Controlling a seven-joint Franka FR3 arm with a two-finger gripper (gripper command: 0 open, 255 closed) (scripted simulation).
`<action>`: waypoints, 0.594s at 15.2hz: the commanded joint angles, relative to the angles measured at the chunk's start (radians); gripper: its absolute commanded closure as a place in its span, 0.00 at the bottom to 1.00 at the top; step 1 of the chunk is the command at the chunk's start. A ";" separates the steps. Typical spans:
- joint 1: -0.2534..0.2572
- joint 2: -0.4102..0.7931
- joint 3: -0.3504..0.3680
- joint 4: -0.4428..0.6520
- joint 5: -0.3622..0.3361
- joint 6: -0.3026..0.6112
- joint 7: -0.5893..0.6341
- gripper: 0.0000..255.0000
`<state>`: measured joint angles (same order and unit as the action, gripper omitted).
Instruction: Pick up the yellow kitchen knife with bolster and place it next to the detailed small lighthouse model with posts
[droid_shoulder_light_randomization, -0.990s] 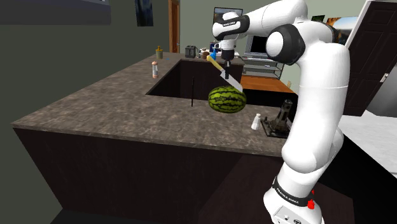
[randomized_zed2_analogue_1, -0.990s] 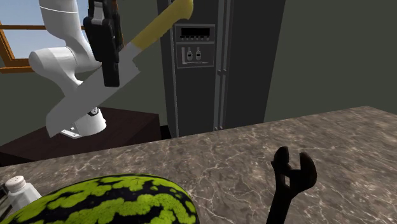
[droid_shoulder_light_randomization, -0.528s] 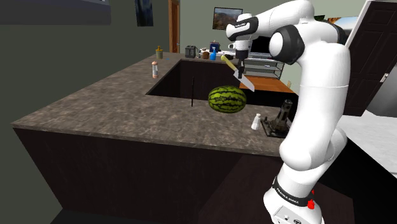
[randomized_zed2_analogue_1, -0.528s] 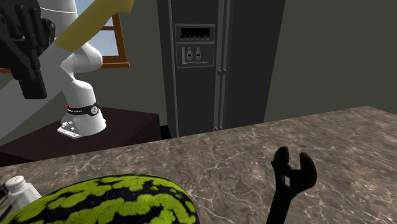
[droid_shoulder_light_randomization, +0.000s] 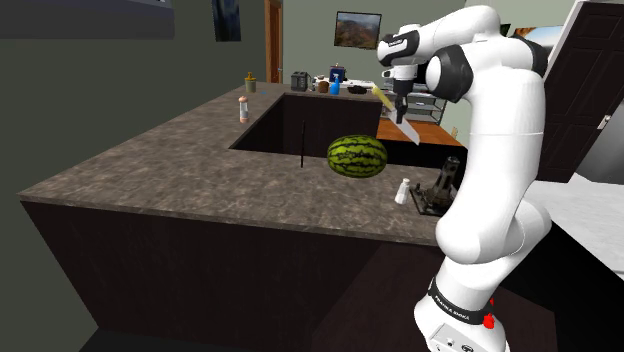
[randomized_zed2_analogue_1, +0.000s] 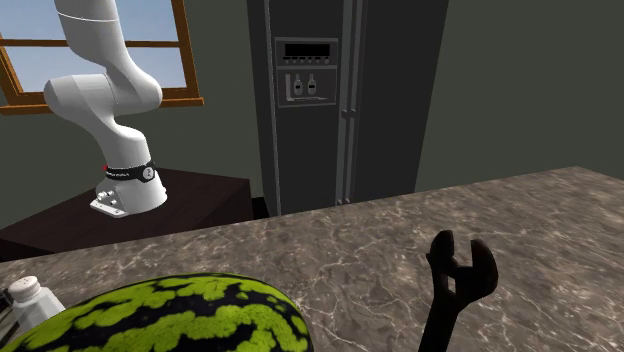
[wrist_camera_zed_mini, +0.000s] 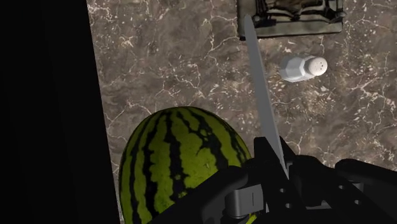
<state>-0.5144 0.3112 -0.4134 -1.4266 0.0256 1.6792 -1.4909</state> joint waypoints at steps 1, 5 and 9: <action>-0.009 -0.002 -0.005 -0.026 0.000 0.025 -0.016 1.00; -0.006 -0.003 -0.003 -0.082 0.000 0.079 -0.013 1.00; -0.004 0.000 -0.002 -0.131 0.001 0.132 -0.011 1.00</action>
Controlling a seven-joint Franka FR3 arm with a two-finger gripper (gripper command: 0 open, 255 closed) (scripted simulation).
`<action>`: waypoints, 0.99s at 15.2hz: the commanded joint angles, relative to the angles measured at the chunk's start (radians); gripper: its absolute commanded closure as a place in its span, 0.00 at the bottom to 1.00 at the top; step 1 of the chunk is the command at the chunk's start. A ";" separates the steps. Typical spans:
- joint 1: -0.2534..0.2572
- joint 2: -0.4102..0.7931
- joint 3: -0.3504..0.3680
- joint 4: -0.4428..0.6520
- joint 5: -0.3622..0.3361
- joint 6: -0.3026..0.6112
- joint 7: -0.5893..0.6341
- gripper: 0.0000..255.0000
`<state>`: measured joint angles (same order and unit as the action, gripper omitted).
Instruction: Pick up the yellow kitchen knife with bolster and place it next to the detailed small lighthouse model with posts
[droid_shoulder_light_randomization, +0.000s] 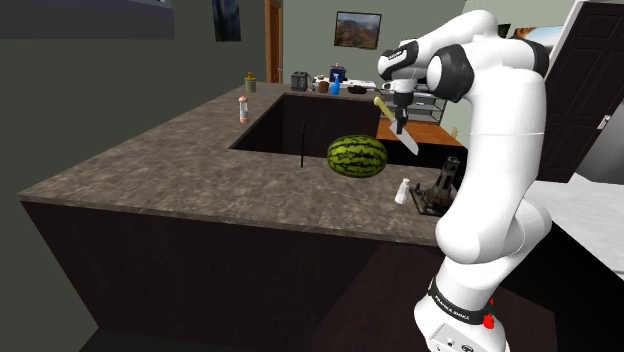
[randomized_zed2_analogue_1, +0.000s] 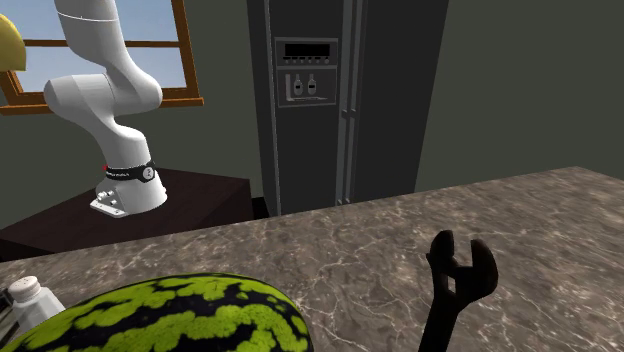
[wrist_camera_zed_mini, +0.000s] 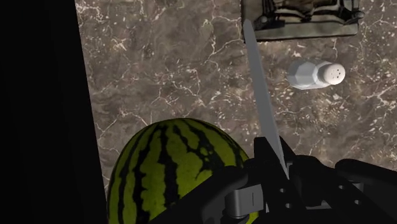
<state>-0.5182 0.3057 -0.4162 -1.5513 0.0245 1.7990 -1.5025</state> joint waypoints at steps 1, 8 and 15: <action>0.000 0.007 0.002 -0.018 0.003 0.025 0.001 1.00; 0.001 0.023 0.005 -0.091 0.009 0.113 0.003 1.00; -0.001 0.049 0.010 -0.151 0.020 0.197 0.001 1.00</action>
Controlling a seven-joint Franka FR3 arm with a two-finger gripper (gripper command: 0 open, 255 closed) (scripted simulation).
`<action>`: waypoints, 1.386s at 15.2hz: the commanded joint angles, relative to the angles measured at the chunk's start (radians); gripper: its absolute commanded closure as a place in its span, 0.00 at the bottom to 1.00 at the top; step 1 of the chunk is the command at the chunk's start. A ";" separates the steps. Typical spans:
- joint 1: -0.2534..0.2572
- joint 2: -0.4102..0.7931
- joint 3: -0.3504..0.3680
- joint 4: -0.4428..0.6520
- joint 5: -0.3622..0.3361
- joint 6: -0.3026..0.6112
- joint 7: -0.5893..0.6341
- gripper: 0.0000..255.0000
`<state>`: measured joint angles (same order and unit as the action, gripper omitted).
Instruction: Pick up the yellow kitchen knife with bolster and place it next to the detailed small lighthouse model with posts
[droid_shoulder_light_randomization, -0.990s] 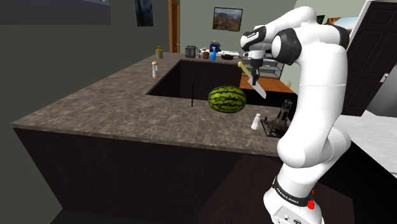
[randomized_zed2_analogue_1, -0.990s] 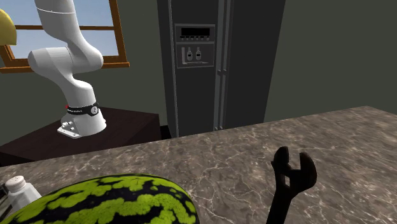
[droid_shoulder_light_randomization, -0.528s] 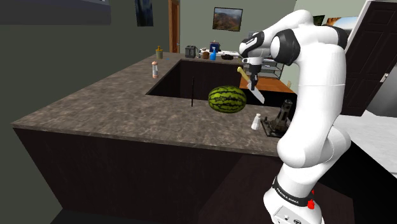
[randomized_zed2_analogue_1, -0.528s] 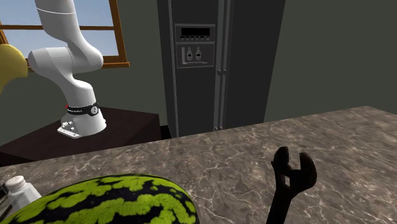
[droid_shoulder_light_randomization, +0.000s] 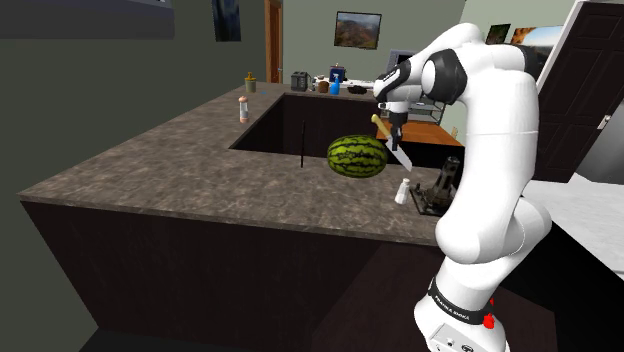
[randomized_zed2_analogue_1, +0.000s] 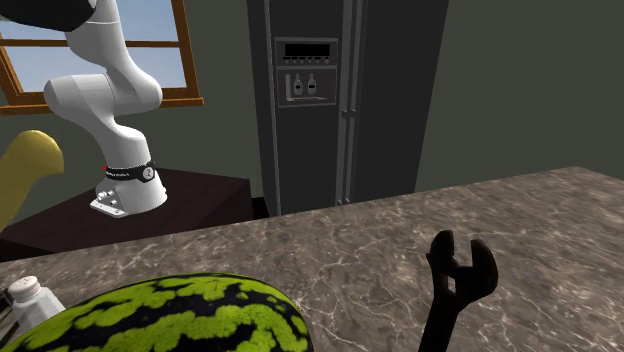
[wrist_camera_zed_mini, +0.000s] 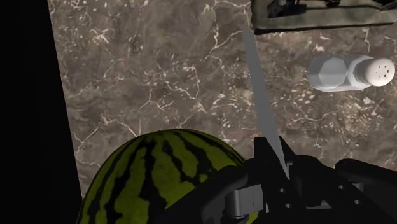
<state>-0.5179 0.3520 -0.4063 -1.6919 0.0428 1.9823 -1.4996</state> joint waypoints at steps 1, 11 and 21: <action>-0.002 0.007 0.001 -0.018 0.003 0.025 -0.002 1.00; -0.009 0.063 0.012 -0.079 0.026 0.138 -0.008 1.00; -0.021 0.135 0.028 -0.117 0.054 0.245 -0.018 1.00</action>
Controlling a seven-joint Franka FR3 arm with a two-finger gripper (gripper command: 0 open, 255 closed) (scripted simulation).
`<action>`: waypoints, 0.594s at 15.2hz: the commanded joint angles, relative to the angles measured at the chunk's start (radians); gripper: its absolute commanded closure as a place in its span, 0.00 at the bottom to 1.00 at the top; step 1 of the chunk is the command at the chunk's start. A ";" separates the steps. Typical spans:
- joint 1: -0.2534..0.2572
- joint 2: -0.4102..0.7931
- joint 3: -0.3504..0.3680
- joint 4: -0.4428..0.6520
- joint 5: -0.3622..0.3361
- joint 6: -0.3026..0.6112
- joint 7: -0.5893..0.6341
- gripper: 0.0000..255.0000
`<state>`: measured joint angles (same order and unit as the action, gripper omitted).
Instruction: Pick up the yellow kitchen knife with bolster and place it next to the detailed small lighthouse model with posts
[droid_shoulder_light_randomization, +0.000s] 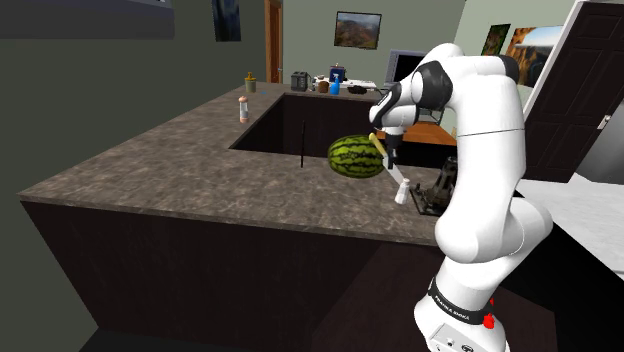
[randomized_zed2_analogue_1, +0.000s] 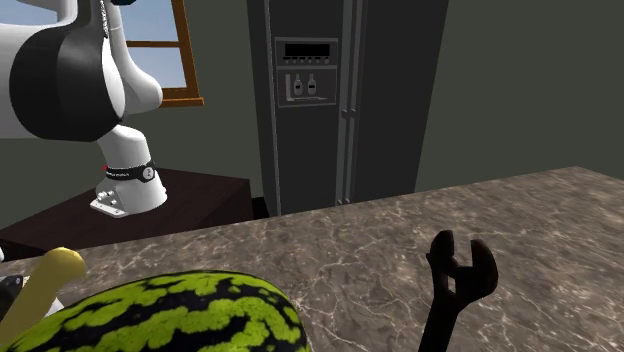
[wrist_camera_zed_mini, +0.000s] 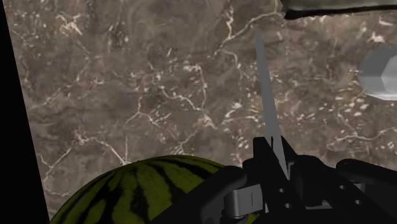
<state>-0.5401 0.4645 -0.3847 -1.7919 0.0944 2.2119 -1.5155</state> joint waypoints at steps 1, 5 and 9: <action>0.000 0.030 0.009 -0.019 0.006 0.025 -0.004 1.00; -0.008 0.063 0.019 -0.027 0.017 0.065 -0.008 1.00; -0.020 0.096 0.033 -0.032 0.025 0.102 -0.010 1.00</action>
<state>-0.5606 0.4566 -0.3692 -1.8231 0.1130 2.3103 -1.5214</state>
